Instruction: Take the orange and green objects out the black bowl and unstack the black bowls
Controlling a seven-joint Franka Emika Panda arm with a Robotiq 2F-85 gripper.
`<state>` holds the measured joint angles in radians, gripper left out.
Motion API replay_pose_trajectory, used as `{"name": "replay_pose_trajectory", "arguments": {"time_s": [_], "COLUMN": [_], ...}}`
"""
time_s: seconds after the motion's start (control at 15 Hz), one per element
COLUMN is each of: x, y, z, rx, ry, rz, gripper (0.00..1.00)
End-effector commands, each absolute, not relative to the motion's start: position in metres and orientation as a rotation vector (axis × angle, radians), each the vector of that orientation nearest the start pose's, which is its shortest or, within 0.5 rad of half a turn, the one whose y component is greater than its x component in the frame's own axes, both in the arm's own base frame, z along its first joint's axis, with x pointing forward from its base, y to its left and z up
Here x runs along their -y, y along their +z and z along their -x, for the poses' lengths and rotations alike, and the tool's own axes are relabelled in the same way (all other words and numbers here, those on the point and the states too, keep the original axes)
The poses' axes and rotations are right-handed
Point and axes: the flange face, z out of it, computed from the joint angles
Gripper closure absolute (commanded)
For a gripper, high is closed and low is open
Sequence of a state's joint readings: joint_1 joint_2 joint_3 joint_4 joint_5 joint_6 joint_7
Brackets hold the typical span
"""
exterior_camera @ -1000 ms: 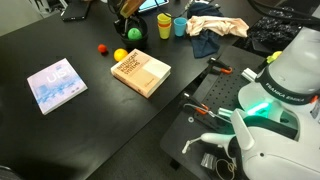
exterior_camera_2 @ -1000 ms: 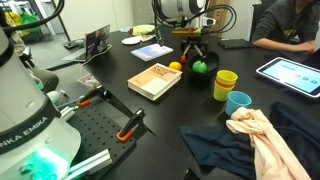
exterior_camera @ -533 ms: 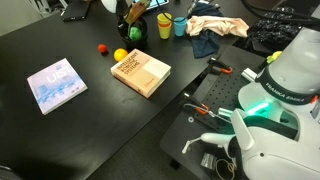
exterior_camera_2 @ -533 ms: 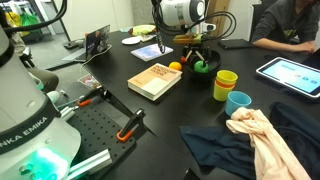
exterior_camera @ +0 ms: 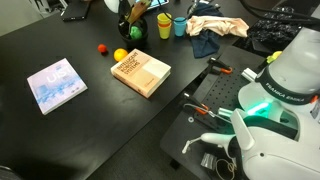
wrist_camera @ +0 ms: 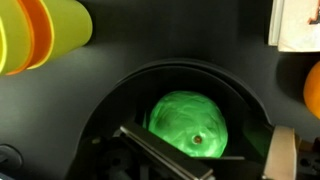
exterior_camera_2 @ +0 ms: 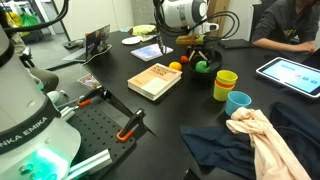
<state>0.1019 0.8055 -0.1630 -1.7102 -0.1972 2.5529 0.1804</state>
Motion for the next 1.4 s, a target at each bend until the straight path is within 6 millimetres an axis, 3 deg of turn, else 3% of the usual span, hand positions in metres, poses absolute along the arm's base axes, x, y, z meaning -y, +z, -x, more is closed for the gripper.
{"name": "replay_pose_trajectory", "arguments": {"time_s": [0.0, 0.6, 0.67, 0.73, 0.93, 1.2, 1.33], "x": [0.032, 0.032, 0.031, 0.031, 0.030, 0.022, 0.009], "y": [0.140, 0.123, 0.122, 0.121, 0.122, 0.140, 0.163], "z": [-0.677, -0.686, -0.687, -0.688, -0.687, -0.685, -0.689], "rx": [-0.046, -0.019, -0.010, -0.009, -0.018, -0.040, 0.030], "ry": [-0.164, -0.231, -0.241, -0.246, -0.236, -0.133, -0.118], "rz": [3.397, 3.384, 3.384, 3.381, 3.381, 3.374, 3.395], "gripper": [0.00, 0.00, 0.25, 0.26, 0.47, 0.47, 0.47]}}
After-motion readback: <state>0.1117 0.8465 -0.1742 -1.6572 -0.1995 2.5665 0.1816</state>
